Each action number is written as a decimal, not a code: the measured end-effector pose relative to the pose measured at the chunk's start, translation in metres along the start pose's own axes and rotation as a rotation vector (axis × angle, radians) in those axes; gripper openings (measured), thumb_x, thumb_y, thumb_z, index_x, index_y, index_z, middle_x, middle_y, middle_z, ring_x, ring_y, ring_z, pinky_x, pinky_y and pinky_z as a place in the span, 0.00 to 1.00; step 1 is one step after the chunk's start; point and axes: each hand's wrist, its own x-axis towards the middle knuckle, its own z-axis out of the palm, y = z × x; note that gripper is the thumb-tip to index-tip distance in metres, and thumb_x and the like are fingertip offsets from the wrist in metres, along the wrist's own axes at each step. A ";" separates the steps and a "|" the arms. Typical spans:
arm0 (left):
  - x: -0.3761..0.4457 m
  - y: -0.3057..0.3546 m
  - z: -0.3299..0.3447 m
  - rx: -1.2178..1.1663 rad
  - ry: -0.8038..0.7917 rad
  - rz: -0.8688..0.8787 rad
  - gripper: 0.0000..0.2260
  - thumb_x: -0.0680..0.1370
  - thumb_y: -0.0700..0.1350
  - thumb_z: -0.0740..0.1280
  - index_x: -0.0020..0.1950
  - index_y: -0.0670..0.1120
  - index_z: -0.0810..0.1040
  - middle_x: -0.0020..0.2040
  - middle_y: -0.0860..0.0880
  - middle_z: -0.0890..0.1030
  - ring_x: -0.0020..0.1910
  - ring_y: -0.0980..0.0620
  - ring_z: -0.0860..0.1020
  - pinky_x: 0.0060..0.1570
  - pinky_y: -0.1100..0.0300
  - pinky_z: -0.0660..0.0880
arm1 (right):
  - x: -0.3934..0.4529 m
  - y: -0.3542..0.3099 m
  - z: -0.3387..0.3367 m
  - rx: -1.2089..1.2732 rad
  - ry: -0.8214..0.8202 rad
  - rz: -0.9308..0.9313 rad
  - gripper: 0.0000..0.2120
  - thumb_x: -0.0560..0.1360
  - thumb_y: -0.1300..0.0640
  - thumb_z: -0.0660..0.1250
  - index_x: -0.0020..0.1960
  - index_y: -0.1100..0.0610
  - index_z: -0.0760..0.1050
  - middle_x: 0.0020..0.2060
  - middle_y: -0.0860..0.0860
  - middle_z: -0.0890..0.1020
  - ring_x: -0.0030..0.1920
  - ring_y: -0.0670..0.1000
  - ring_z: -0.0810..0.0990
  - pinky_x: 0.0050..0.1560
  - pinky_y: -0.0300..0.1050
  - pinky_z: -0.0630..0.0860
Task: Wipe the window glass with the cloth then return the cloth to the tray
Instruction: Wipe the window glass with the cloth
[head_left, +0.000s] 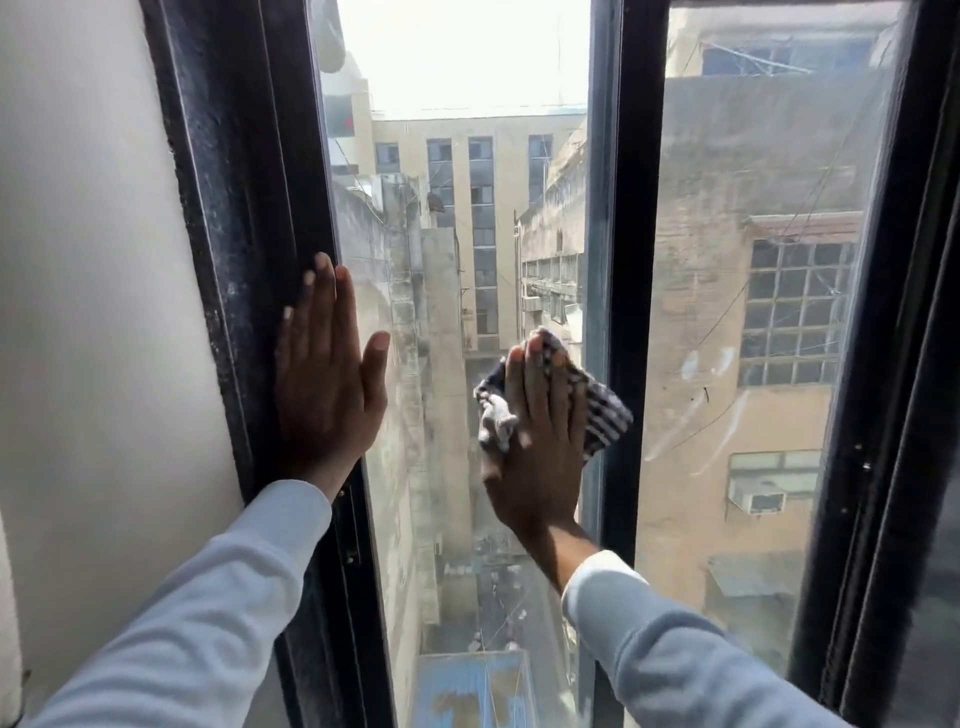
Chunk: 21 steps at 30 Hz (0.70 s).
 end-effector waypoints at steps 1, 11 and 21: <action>0.000 0.001 0.000 0.002 -0.001 -0.004 0.32 0.89 0.60 0.45 0.91 0.46 0.51 0.92 0.47 0.51 0.91 0.48 0.52 0.89 0.52 0.46 | -0.030 -0.006 0.002 0.001 -0.047 -0.063 0.39 0.83 0.49 0.62 0.89 0.53 0.50 0.89 0.51 0.49 0.89 0.55 0.45 0.88 0.58 0.39; 0.000 -0.001 0.000 -0.071 0.056 0.008 0.33 0.89 0.62 0.42 0.91 0.47 0.53 0.91 0.47 0.55 0.91 0.49 0.56 0.89 0.49 0.51 | -0.033 -0.030 0.011 0.041 -0.063 -0.007 0.36 0.84 0.50 0.60 0.89 0.52 0.51 0.89 0.49 0.47 0.89 0.52 0.42 0.88 0.56 0.37; 0.001 -0.004 0.001 -0.097 0.071 0.010 0.31 0.90 0.60 0.45 0.91 0.48 0.55 0.91 0.48 0.55 0.91 0.50 0.55 0.89 0.47 0.53 | 0.046 -0.016 0.002 -0.043 0.054 -0.347 0.32 0.85 0.46 0.60 0.86 0.50 0.61 0.87 0.50 0.61 0.88 0.57 0.56 0.87 0.63 0.43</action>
